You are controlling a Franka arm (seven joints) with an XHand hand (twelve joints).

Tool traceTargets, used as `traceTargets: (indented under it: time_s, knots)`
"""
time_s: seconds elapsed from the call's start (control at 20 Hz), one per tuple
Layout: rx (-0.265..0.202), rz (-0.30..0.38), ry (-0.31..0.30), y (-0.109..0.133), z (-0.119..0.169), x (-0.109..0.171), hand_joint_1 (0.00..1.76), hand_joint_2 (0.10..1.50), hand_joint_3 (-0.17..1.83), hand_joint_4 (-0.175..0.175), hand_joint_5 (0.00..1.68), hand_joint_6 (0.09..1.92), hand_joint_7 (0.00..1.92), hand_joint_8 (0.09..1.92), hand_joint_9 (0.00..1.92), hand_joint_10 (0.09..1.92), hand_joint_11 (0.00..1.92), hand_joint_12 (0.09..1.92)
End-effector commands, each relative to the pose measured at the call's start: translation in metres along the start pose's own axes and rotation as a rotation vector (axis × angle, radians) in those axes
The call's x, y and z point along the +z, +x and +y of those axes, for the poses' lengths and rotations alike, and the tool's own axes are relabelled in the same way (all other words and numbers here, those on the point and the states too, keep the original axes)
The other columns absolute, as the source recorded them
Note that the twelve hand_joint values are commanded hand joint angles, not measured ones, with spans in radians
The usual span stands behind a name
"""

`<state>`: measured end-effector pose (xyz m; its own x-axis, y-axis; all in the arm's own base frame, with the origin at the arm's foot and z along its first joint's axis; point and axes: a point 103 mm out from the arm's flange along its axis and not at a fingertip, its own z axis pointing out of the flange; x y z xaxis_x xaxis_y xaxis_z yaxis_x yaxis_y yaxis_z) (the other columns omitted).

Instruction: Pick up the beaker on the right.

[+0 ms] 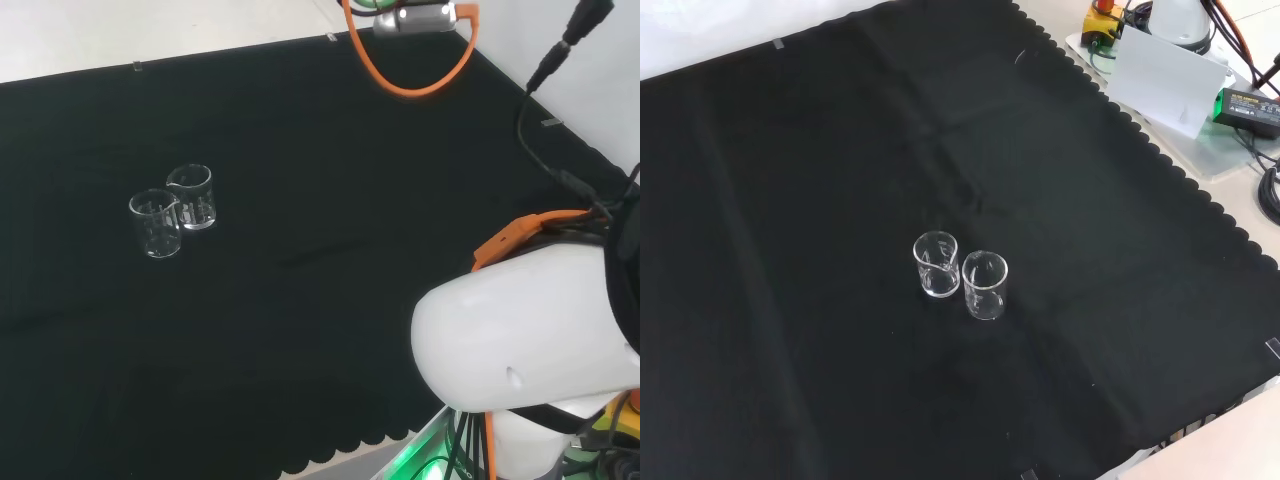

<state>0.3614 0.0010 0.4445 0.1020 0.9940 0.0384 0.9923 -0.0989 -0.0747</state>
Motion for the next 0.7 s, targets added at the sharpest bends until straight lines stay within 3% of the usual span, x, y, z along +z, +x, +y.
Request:
traceTargets:
  time_s: [0.05,0.2,0.3,0.4,0.7]
  knots:
    - [-0.012,0.066,0.028,-0.007,0.034,0.046,0.23,1.21,0.15,-0.008,0.15,0.09,0.22,0.09,0.39,0.09,0.0,1.05]
    - [-0.04,0.093,0.029,-0.015,0.06,0.066,0.25,1.19,0.15,-0.008,0.14,0.09,0.22,0.09,0.39,0.09,0.0,1.05]
    - [-0.076,0.131,0.024,-0.043,0.074,0.078,0.29,1.18,0.14,-0.009,0.14,0.09,0.22,0.09,0.39,0.09,0.0,1.06]
    - [-0.104,0.152,0.023,-0.054,0.087,0.09,0.32,1.17,0.14,-0.009,0.14,0.09,0.22,0.09,0.39,0.09,0.0,1.06]
    - [-0.137,0.183,0.05,-0.036,0.127,0.131,0.38,1.15,0.14,-0.01,0.14,0.09,0.23,0.09,0.39,0.09,0.0,1.06]
